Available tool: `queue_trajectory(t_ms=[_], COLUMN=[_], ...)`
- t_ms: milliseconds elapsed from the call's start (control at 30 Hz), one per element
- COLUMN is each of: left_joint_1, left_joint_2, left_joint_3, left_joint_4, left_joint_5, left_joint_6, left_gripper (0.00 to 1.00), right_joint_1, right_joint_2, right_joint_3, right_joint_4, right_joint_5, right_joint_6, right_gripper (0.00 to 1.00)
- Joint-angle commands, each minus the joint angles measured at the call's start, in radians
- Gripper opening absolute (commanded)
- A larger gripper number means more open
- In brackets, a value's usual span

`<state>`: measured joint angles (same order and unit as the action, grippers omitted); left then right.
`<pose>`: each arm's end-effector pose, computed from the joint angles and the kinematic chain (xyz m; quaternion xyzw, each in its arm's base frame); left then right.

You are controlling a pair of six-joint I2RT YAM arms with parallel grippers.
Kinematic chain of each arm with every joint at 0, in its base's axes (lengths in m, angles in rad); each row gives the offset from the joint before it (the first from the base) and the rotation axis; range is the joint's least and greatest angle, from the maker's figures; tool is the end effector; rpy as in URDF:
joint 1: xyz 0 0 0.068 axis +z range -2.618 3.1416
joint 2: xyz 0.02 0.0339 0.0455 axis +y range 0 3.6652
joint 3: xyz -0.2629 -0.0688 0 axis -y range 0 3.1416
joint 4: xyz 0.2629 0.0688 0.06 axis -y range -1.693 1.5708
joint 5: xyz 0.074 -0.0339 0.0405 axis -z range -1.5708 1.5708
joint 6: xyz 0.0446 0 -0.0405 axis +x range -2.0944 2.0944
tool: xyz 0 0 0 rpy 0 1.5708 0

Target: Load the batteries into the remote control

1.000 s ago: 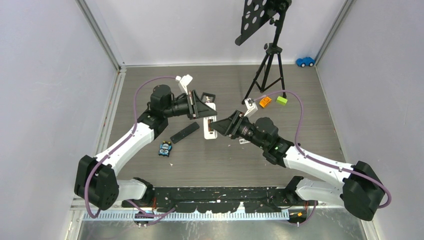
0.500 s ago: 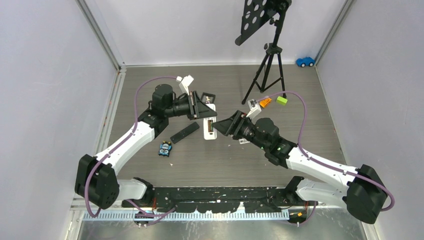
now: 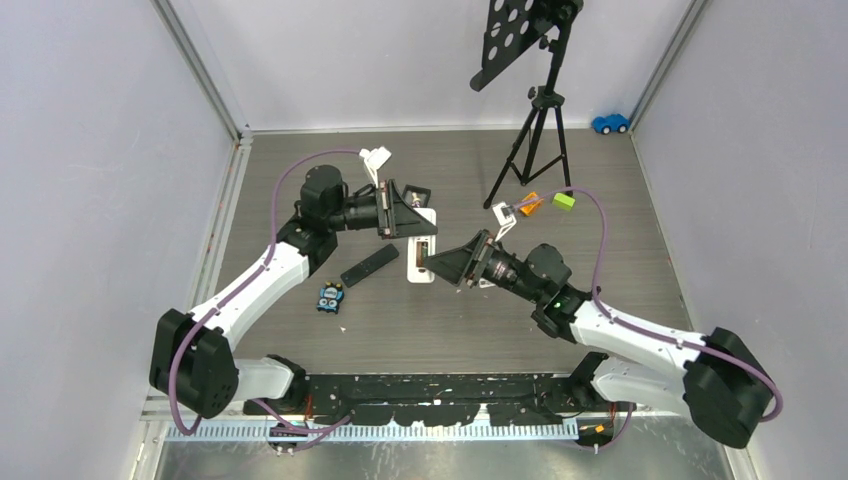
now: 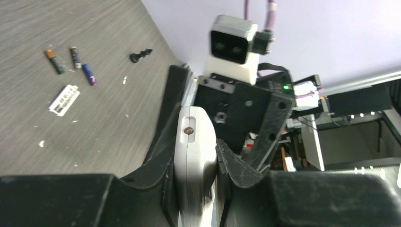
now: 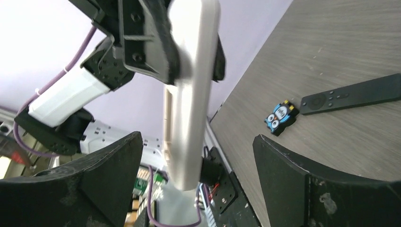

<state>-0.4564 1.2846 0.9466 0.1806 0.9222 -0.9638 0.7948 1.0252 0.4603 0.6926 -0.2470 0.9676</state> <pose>0.2657 -0.1700 0.3193 0.1087 0.7318 -0.6357 0.2204 0.1702 0.1890 0.2631 -0.0356 0.6611 0.6266 0.4113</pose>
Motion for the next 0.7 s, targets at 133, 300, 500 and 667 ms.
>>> queue_trajectory(t_ms=[133, 300, 500, 667], left_joint_1=[-0.001, -0.001, 0.004, 0.028], left_joint_2=[-0.046, -0.062, -0.078, -0.090], left_joint_3=[0.006, 0.004, 0.016, 0.024], left_joint_4=[0.193, 0.195, 0.185, 0.182], left_joint_5=[0.062, 0.051, 0.045, 0.037], left_joint_6=[-0.121, -0.123, -0.121, -0.129], left_gripper=[0.00, 0.05, 0.48, 0.59], right_joint_1=[-0.001, -0.002, -0.009, -0.021], right_joint_2=[0.159, 0.194, 0.181, 0.185], right_joint_3=[0.063, 0.077, 0.086, 0.084], right_joint_4=[0.340, 0.370, 0.330, 0.361], right_joint_5=[-0.205, -0.216, -0.236, -0.267], right_joint_6=[0.098, 0.130, 0.144, 0.179], right_gripper=[0.75, 0.45, 0.29, 0.28])
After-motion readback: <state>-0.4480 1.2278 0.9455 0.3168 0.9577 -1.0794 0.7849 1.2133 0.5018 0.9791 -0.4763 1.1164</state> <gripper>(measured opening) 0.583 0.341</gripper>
